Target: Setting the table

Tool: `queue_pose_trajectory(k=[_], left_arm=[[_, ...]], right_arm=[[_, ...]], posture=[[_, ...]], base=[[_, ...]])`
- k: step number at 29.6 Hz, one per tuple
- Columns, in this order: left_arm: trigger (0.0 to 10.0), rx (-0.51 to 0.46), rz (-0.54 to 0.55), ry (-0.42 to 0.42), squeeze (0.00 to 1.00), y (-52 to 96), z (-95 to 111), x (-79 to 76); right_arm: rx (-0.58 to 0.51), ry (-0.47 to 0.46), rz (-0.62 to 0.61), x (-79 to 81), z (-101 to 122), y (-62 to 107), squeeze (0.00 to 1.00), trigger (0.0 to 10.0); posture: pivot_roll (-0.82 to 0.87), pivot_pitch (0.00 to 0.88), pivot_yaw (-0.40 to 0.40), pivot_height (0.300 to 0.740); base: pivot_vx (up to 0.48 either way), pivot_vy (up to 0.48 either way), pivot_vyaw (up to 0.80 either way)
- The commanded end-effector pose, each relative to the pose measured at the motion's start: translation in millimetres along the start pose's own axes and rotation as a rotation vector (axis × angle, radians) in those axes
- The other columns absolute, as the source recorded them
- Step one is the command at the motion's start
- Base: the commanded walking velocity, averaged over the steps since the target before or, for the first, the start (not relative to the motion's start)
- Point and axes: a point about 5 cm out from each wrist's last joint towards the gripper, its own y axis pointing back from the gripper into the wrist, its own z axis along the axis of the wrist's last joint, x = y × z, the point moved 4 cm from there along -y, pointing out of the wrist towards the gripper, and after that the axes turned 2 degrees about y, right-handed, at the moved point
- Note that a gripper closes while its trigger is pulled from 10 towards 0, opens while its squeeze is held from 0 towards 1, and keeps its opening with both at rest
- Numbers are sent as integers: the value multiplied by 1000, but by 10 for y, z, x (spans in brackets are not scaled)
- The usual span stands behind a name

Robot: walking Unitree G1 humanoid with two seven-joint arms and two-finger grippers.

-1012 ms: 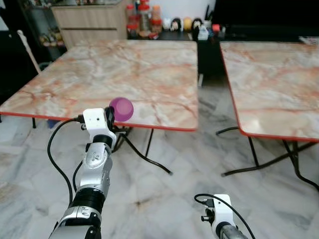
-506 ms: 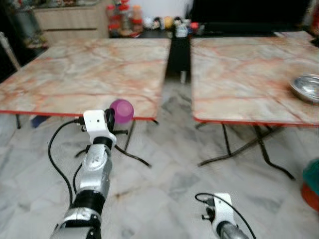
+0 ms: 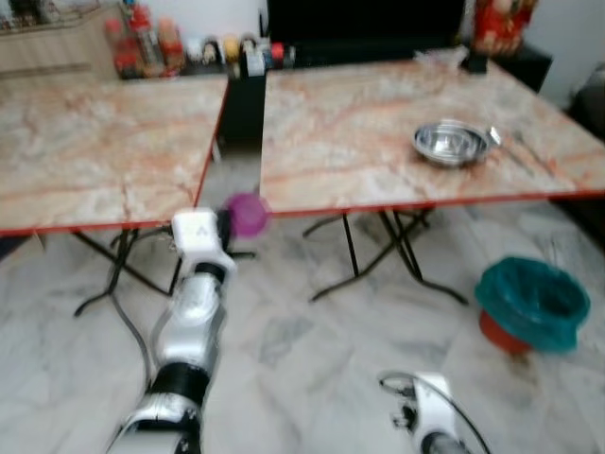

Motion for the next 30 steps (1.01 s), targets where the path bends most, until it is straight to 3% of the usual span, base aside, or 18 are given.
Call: queue_pose_trajectory(k=[1,7,14,30], left_arm=[[10000,-33,38,1,0,-14,94,139],[10000,-30,34,-10,0,-26,103,141],[10000,-28,34,-12,0,-28,108,137],[10000,-31,32,-26,0,-45,118,121]], right_arm=[[-3,-16,29,143,24,-13,0,10000],[-6,-20,27,144,38,-16,0,10000],[-8,-21,26,145,42,-17,0,10000],[-20,-22,32,157,83,-24,0,10000]], posture=[[52,0,31,714],[52,0,31,714],[53,0,30,714],[56,0,19,714]], base=[[0,0,0],[0,0,0],[307,0,0],[475,0,-150]])
